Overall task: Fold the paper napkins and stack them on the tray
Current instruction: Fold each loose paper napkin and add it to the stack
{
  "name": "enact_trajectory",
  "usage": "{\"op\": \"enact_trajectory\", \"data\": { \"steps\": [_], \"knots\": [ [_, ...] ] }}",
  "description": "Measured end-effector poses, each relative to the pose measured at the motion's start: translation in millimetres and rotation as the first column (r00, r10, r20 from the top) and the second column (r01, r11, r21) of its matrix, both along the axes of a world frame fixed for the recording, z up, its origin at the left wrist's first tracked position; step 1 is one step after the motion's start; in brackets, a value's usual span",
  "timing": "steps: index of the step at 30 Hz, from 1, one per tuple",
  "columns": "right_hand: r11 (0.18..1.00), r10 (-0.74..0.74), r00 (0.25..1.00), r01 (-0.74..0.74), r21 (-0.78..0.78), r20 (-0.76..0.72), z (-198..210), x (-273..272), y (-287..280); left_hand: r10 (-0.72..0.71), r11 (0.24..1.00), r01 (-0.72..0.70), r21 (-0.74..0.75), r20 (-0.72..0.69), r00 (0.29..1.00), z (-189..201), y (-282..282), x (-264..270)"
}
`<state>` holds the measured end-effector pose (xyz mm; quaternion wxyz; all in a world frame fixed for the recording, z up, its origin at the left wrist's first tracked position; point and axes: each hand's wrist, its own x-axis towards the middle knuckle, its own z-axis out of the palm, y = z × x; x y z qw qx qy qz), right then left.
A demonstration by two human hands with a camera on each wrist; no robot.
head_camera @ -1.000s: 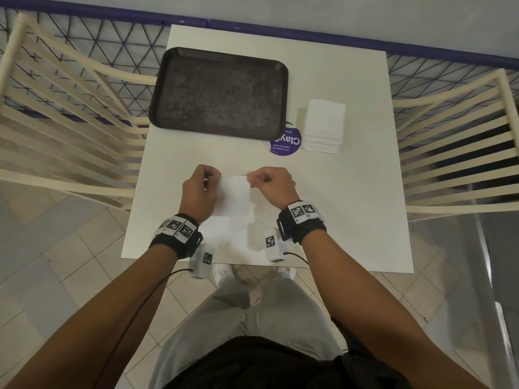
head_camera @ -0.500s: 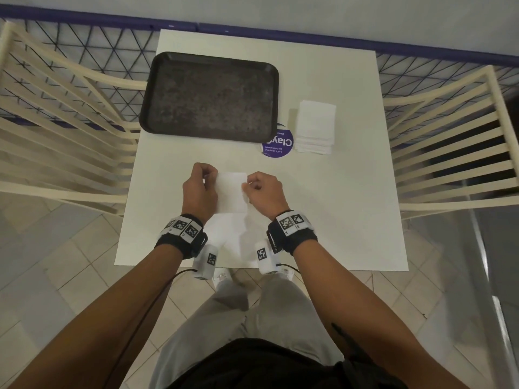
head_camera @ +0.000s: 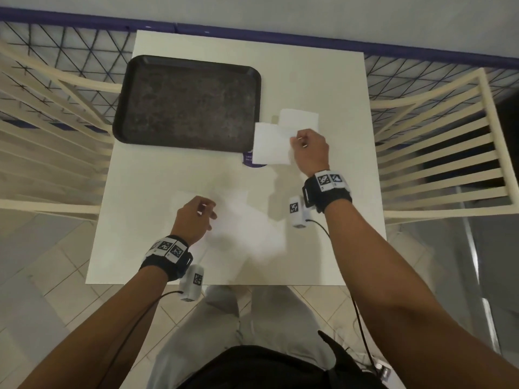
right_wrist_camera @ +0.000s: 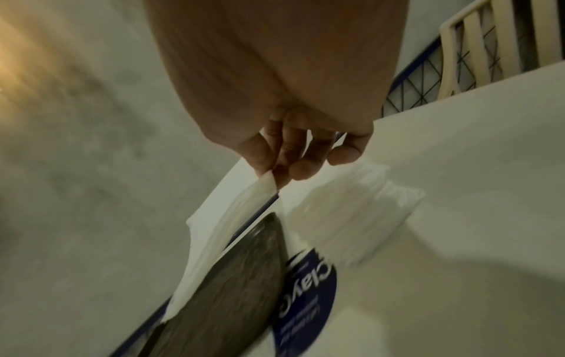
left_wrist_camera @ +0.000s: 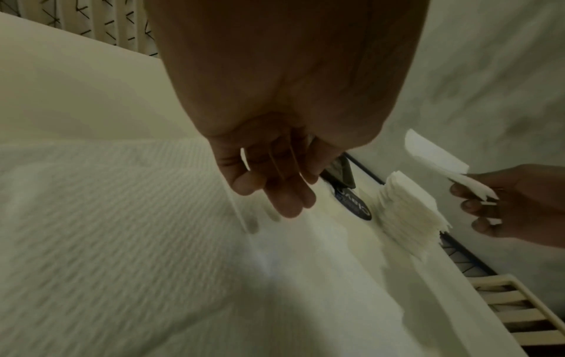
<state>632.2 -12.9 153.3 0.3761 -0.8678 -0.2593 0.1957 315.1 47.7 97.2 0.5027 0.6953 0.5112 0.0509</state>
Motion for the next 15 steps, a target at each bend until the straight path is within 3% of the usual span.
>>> {"op": "enact_trajectory", "data": {
  "steps": [6, 15],
  "knots": [
    [0.996, -0.057, 0.998, 0.056, -0.074, -0.012, -9, 64, 15, 0.024, 0.999, -0.027, -0.038, -0.081, 0.996, -8, -7, 2],
    [0.986, -0.107, 0.994, 0.102, -0.129, -0.036, -29, 85, 20, 0.083, 0.994, -0.093, -0.066, -0.145, 0.986, -10, -9, 5]
  ]
}}
